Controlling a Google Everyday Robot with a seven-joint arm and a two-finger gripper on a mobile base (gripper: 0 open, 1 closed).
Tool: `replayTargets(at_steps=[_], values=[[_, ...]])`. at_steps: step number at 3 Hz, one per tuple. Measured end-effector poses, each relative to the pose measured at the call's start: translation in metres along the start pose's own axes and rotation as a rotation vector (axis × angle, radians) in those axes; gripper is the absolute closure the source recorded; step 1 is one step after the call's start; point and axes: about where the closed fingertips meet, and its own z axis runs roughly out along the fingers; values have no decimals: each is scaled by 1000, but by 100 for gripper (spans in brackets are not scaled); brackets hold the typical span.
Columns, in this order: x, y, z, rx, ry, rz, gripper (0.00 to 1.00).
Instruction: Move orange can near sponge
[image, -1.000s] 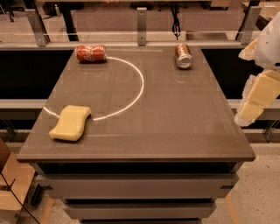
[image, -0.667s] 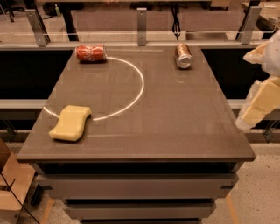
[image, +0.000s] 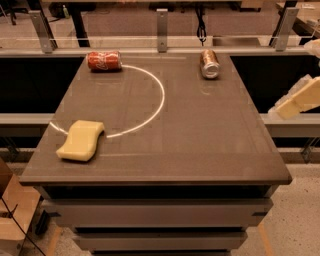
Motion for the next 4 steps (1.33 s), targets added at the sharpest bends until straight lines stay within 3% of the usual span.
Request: replayTargets(at_steps=[1,3,4], values=[[0,-35,15,75,-65,75,0],[-2,-39,19,91,-59,90,0],[-26,-38,44,70,-127,124,0]])
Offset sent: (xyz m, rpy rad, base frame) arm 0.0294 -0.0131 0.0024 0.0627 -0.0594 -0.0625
